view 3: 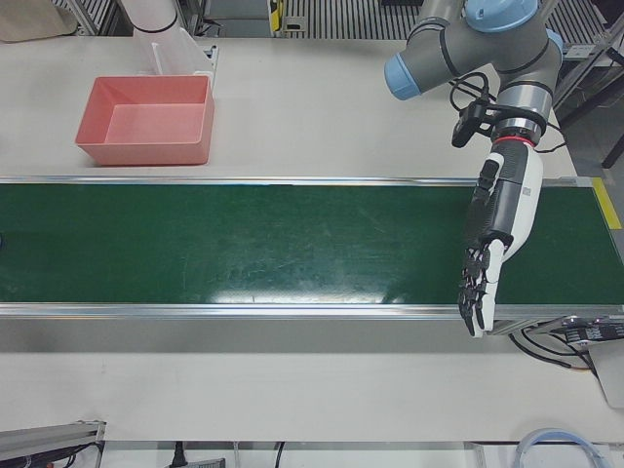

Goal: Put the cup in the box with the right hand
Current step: 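Keep the right hand poised as the light blue cup approaches, then close the right hand around the light blue cup on the belt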

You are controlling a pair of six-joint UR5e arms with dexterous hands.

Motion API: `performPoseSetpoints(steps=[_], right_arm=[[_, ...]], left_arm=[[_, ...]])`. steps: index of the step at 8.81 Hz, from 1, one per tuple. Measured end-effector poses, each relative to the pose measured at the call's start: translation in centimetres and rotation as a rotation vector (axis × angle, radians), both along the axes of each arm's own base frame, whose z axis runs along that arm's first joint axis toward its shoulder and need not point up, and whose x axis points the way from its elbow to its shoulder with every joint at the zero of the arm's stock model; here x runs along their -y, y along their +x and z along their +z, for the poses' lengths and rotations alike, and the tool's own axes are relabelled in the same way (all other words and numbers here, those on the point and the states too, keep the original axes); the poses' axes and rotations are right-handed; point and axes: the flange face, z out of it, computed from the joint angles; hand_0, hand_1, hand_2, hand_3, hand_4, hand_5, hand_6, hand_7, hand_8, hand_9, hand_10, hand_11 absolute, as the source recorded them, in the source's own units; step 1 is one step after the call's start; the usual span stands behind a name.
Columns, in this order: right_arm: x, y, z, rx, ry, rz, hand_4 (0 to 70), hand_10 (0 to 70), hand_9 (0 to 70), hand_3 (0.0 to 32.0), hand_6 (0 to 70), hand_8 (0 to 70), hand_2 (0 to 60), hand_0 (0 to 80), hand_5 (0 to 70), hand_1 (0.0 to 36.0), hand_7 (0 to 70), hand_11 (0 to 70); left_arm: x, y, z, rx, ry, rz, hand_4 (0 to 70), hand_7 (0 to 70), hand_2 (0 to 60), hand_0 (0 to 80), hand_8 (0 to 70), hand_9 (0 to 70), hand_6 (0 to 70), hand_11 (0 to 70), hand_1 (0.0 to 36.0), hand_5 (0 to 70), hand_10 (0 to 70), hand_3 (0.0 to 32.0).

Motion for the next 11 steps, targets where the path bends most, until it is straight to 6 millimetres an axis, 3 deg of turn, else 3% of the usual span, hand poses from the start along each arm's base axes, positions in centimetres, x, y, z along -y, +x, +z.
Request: performPoseSetpoints(steps=[5,11], right_arm=[[-0.02,-0.04,0.00,0.000,0.000,-0.001,0.0,0.0,7.9,31.8,0.0,5.9,0.0,45.0,3.1,9.4,12.5,0.0],[-0.08,-0.04,0.00,0.002,0.000,-0.002,0.0,0.0,8.7,29.8,0.0,6.2,1.9,44.5,3.0,9.4,13.7,0.0]], left_arm=[[0.00,0.00,0.00,0.000,0.000,0.000,0.0,0.0,0.0,0.0,0.0,0.0,0.0,0.0,0.0,0.0,0.0,0.0],[0.00,0.00,0.00,0.000,0.000,0.000,0.0,0.0,0.0,0.0,0.0,0.0,0.0,0.0,0.0,0.0,0.0,0.0]])
